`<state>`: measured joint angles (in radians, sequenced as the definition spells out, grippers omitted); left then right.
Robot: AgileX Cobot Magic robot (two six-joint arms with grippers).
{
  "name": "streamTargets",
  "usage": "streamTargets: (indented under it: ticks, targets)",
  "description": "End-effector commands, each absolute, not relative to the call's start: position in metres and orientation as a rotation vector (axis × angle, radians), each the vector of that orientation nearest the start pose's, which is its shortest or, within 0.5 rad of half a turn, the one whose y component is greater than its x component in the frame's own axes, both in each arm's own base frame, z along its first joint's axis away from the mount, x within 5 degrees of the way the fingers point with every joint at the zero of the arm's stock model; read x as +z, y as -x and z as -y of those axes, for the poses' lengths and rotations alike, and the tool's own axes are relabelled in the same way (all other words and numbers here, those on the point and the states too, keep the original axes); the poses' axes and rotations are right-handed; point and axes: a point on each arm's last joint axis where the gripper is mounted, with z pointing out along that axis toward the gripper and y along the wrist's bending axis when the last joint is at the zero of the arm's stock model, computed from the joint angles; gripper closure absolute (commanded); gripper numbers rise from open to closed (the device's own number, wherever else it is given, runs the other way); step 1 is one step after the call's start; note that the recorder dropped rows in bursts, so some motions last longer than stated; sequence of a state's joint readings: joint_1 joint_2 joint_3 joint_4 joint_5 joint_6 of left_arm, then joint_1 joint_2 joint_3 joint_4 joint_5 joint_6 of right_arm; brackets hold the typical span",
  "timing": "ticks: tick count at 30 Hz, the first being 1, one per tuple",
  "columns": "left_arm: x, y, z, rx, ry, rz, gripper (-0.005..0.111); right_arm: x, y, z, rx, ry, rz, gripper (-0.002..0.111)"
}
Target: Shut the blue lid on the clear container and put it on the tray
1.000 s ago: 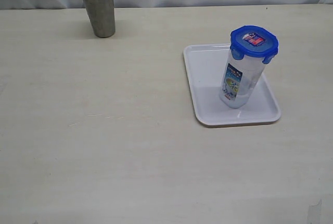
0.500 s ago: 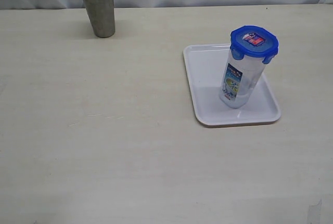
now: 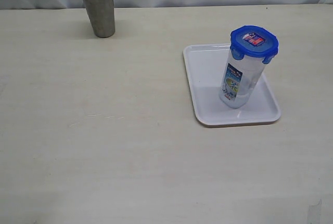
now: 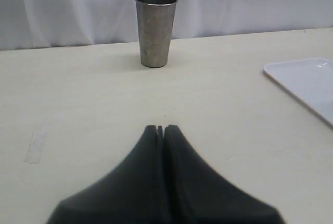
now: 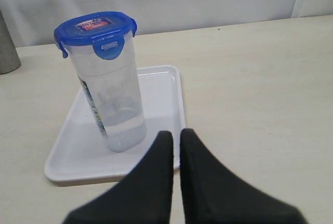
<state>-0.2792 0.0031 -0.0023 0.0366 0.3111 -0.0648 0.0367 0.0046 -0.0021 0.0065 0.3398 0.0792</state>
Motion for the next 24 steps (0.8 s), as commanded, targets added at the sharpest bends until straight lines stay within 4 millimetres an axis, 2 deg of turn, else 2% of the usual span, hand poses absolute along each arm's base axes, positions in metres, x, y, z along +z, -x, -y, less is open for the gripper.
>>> streamTargets:
  ticks: [1, 11, 16, 21, 24]
  targets:
    - [0.1853, -0.0526, 0.0131, -0.193, -0.208, -1.784, 0.107, 0.1825, -0.0535, -0.0023, 0.093, -0.048, -1.824, 0.104]
    - [0.1851, -0.0538, 0.0065, -0.095, -0.090, -1.793, 0.107, 0.1825, -0.0535, -0.0023, 0.093, -0.048, -1.824, 0.104]
    - [0.1858, -0.0542, 0.0041, -0.006, -0.128, -1.781, 0.107, 0.1825, -0.0535, -0.0023, 0.093, -0.048, -1.824, 0.104]
    - [0.1886, -0.0548, 0.0039, -0.011, -0.115, -1.751, 0.107, 0.1825, -0.0535, -0.0023, 0.093, -0.048, -1.824, 0.104]
    - [0.1850, -0.0541, 0.0033, 0.007, -0.127, -1.791, 0.107, 0.1825, -0.0535, -0.0023, 0.093, -0.048, -1.824, 0.104]
